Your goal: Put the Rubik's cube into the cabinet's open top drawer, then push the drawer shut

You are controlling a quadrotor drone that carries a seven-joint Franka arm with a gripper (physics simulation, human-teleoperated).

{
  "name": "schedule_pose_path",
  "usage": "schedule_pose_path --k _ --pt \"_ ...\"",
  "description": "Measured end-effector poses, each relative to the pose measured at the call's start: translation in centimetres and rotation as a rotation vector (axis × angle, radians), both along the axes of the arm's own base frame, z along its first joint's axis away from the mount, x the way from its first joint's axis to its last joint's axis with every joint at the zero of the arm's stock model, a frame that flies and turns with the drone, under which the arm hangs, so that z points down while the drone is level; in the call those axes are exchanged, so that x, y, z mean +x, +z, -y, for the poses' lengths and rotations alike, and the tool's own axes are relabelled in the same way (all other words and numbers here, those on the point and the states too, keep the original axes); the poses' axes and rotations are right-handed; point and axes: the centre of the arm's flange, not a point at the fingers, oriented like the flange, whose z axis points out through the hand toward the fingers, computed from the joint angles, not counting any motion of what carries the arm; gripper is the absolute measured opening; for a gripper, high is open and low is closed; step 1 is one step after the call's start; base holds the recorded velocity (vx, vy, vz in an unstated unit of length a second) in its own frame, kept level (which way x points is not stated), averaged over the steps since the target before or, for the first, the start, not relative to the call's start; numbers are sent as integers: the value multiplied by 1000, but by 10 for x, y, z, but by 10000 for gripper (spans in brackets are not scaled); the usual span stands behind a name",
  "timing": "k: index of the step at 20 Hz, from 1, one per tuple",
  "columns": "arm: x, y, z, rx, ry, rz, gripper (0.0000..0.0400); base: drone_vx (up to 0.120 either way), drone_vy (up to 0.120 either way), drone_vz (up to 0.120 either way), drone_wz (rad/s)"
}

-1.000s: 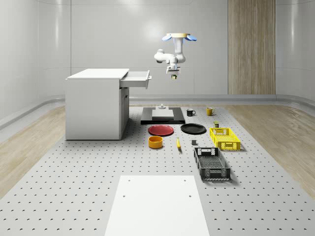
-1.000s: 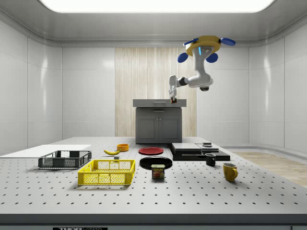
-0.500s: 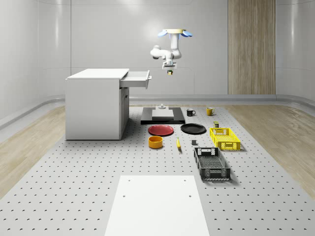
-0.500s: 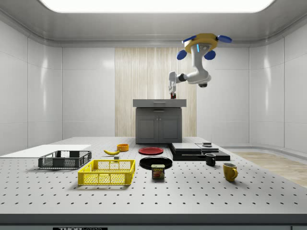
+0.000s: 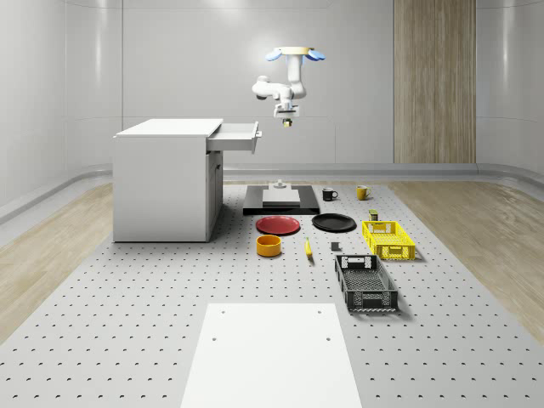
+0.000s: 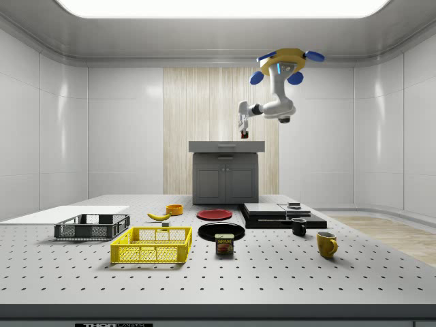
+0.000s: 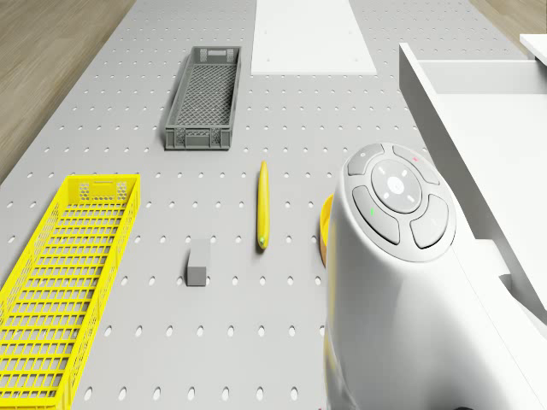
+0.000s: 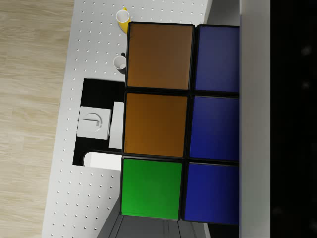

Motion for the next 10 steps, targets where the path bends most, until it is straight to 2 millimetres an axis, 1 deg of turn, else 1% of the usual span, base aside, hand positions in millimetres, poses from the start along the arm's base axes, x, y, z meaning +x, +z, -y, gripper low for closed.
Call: schedule_pose_path --k 2,5,6,10 --pt "2 2 2 0 0 0 294 0 -120 20 0" --pt "6 4 5 -1 0 0 294 0 -120 120 0" --pt "8 5 6 -1 0 0 294 0 -120 80 0" --pt "13 8 10 -1 -1 1 294 0 -120 0 0"
